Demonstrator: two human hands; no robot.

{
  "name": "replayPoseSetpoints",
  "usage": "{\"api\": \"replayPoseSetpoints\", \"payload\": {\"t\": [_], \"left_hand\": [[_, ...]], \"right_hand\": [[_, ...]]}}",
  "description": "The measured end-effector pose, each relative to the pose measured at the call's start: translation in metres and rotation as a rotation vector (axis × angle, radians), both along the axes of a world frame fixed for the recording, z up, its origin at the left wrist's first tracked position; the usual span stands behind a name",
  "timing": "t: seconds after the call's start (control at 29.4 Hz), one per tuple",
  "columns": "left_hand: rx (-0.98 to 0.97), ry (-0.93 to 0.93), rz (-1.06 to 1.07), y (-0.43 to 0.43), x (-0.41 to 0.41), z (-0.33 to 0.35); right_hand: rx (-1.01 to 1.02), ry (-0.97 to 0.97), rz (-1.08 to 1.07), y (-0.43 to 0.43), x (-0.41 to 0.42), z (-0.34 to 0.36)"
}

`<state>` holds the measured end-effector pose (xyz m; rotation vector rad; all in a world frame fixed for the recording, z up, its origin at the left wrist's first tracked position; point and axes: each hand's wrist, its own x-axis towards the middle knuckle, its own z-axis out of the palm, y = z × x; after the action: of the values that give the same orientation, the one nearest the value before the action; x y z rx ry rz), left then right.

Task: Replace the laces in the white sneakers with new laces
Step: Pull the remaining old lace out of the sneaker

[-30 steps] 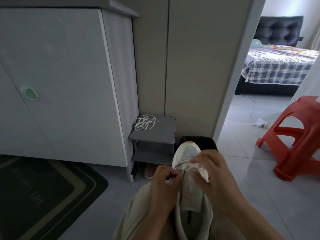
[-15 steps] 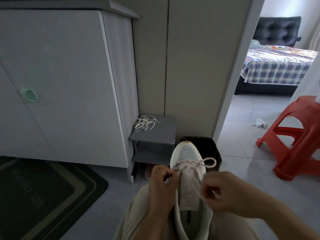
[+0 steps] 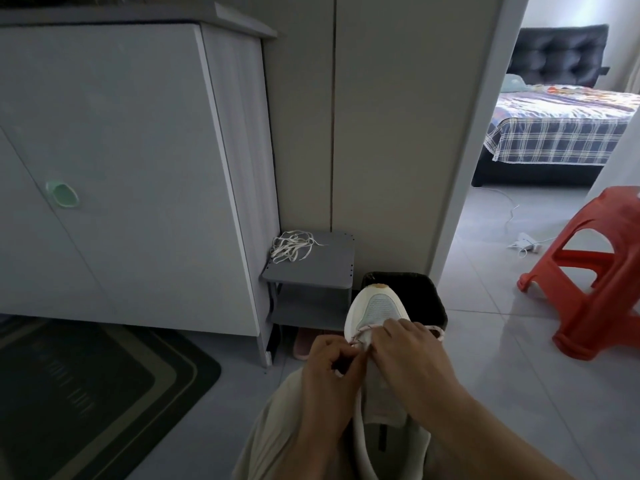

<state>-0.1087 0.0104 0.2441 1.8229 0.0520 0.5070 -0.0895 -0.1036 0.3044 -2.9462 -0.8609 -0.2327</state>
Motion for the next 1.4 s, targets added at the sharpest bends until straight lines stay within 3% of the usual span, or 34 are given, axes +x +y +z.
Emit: {"api": "replayPoseSetpoints", "payload": {"t": [0.1,0.17,0.31,0.41,0.51,0.61,0.71,0.85,0.92,1.02,1.16,1.26,1.29,1.4], "left_hand": [[0.006,-0.001,0.064,0.004,0.001,0.000],[-0.002,0.007,0.087,0.006,0.001,0.000],[-0.004,-0.017,0.053,0.004,-0.001,0.003],[-0.044,-0.026,0.033,0.000,-0.005,0.004],[-0.096,-0.005,0.040,-0.001,-0.005,0.002],[-0.077,0.001,0.046,-0.004,-0.003,0.002],[-0.080,0.040,0.041,-0.006,-0.003,0.003],[-0.099,0.121,-0.028,-0.003,-0.003,0.004],[-0.102,0.116,-0.034,0.000,-0.002,0.004],[-0.091,0.096,0.002,0.002,-0.003,0.006],[-0.073,0.066,0.007,0.000,-0.006,0.008],[-0.092,0.047,0.093,0.002,-0.002,0.006],[-0.095,0.032,0.090,0.003,-0.001,0.006],[-0.077,0.002,0.022,-0.004,-0.003,0.008]], "right_hand": [[0.320,0.047,0.172,-0.023,-0.014,0.002],[0.359,0.163,0.268,-0.053,-0.023,-0.001],[0.623,0.429,0.243,-0.115,-0.036,0.012],[0.726,0.513,0.180,-0.141,-0.041,0.014],[0.623,0.460,0.048,-0.143,-0.038,0.002],[0.495,0.204,-0.097,-0.111,-0.029,-0.002],[0.373,0.000,-0.043,-0.050,-0.019,-0.006],[-0.016,0.004,-0.110,0.006,-0.006,-0.002],[-0.019,0.032,-0.142,0.007,-0.003,-0.001],[0.131,-0.075,0.037,-0.009,-0.010,-0.003],[0.246,0.112,0.164,-0.046,-0.030,0.006],[0.238,0.061,0.079,-0.079,-0.030,-0.006],[0.358,0.076,0.060,-0.089,-0.032,-0.010],[0.256,0.246,0.167,-0.105,-0.042,-0.015]]}}
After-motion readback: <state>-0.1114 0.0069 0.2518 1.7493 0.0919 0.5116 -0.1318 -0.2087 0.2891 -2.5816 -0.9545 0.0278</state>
